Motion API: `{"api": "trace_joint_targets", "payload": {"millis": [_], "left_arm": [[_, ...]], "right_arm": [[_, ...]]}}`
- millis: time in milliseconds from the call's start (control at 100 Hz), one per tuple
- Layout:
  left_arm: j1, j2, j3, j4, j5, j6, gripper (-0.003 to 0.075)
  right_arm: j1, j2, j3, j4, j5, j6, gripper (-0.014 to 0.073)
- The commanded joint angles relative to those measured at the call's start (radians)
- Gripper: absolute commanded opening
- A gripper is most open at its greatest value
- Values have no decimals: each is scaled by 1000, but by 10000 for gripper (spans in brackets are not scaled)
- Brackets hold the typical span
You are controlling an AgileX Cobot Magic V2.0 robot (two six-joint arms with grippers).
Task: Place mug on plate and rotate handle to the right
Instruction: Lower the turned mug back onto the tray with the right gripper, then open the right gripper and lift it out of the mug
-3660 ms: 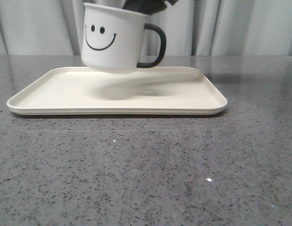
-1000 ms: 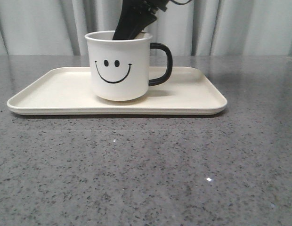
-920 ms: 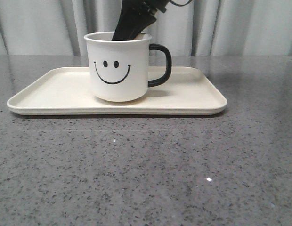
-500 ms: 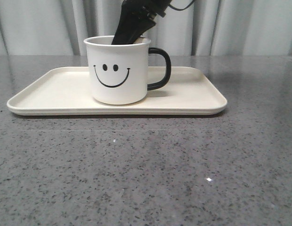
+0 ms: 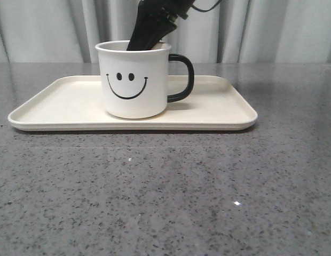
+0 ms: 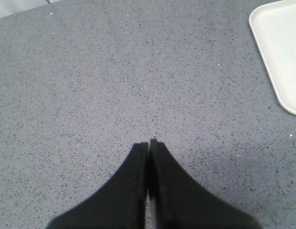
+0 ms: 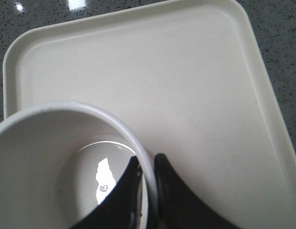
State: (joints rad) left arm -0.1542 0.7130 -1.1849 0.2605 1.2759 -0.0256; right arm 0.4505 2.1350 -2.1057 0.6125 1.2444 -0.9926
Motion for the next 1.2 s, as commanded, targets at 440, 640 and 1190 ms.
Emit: {"api": "trace_joint_targets", "payload": {"millis": [440, 640, 1190], "left_arm": [[4, 2, -21, 8, -42, -8, -20], [4, 2, -21, 8, -42, -8, -20], [4, 2, -21, 8, -42, -8, -20]], "right_arm": [[-3, -64, -24, 35, 90, -12, 12], [-3, -64, -24, 35, 90, -11, 171], [-4, -65, -95, 35, 85, 4, 207]]}}
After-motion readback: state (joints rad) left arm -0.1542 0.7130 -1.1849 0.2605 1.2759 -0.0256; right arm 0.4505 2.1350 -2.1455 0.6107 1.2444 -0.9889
